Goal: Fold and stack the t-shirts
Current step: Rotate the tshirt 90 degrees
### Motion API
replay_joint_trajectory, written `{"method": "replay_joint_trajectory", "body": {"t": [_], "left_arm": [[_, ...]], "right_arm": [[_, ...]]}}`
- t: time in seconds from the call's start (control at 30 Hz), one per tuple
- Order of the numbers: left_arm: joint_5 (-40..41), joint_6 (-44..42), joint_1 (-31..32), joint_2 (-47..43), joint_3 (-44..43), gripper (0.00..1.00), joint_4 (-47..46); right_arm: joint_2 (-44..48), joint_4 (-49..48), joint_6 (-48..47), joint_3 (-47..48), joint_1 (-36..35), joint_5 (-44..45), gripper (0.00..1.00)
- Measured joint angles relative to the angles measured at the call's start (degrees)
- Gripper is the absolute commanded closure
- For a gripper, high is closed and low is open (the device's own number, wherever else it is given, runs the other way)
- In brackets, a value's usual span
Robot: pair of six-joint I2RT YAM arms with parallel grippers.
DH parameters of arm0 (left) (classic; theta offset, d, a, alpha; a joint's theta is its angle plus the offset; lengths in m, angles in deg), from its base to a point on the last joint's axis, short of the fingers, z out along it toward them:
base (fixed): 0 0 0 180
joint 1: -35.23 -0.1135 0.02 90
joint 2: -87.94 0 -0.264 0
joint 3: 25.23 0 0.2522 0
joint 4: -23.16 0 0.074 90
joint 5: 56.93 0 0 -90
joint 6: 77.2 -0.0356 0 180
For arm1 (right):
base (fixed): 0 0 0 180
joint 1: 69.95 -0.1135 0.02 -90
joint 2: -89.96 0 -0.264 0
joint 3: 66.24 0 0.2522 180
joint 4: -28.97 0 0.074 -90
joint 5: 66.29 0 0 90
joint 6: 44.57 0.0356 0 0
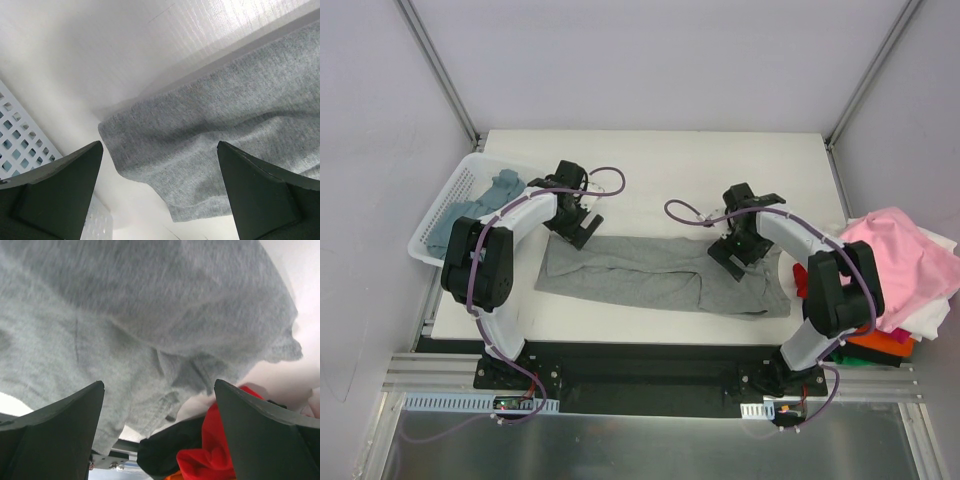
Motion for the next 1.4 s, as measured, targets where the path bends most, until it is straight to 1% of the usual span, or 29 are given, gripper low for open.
{"method": "replay_joint_trajectory", "body": {"t": [0.1, 0.3, 0.53, 0.7, 1.0, 1.2, 1.3, 1.4], "left_arm": [[0.00, 0.02, 0.00, 0.00, 0.00, 0.01, 0.00], [0.00, 0.17, 0.00, 0.00, 0.00, 0.00, 0.02], [-0.02, 0.37, 0.02, 0.00, 0.04, 0.01, 0.02], [-0.04, 0.61, 0.04, 0.00, 0.17, 0.01, 0.22], [-1.18, 1.01, 0.55, 0.00, 1.25, 0.01, 1.14], [-0.85, 1.53, 1.92, 0.00, 3.98, 0.01, 1.18], [0.39, 1.92, 2.56, 0.02, 4.74, 0.01, 1.31], [3.45, 2.84, 3.85, 0.63, 4.83, 0.01, 1.31]], "right_arm": [[-2.51, -1.70, -0.02, -0.11, -0.52, 0.94, 0.04], [-4.96, -5.90, -0.04, -1.11, -3.10, 5.60, 0.04], [-5.68, -11.13, -0.28, -3.17, -5.64, 13.88, 0.04], [-5.95, -12.85, -0.66, -4.13, -8.13, 19.02, 0.04], [-6.73, -14.58, -0.94, -4.13, -8.83, 22.69, 0.04], [-7.58, -14.69, -1.51, -3.69, -9.29, 24.04, 0.04], [-8.52, -14.64, -1.86, -2.78, -9.29, 24.68, 0.04], [-9.25, -14.53, -2.01, -2.05, -9.29, 25.29, 0.04]]}}
